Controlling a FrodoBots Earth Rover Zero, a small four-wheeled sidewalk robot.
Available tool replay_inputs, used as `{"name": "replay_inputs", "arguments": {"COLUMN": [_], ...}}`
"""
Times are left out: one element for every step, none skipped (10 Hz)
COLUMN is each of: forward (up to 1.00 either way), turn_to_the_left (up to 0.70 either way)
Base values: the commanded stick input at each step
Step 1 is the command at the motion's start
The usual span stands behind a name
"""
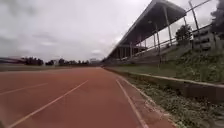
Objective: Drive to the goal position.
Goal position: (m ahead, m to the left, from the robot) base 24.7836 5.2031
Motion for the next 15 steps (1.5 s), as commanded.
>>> {"name": "replay_inputs", "arguments": {"forward": [0.70, 0.70, 0.70, 0.70, 0.70, 0.70, 0.70, 0.70, 0.70, 0.70, 0.70, 0.70, 0.70, 0.70, 0.70], "turn_to_the_left": [0.00, 0.00, 0.00, 0.00, 0.00, 0.00, 0.00, 0.00, 0.00, 0.00, 0.00, 0.00, 0.00, 0.00, 0.00]}}
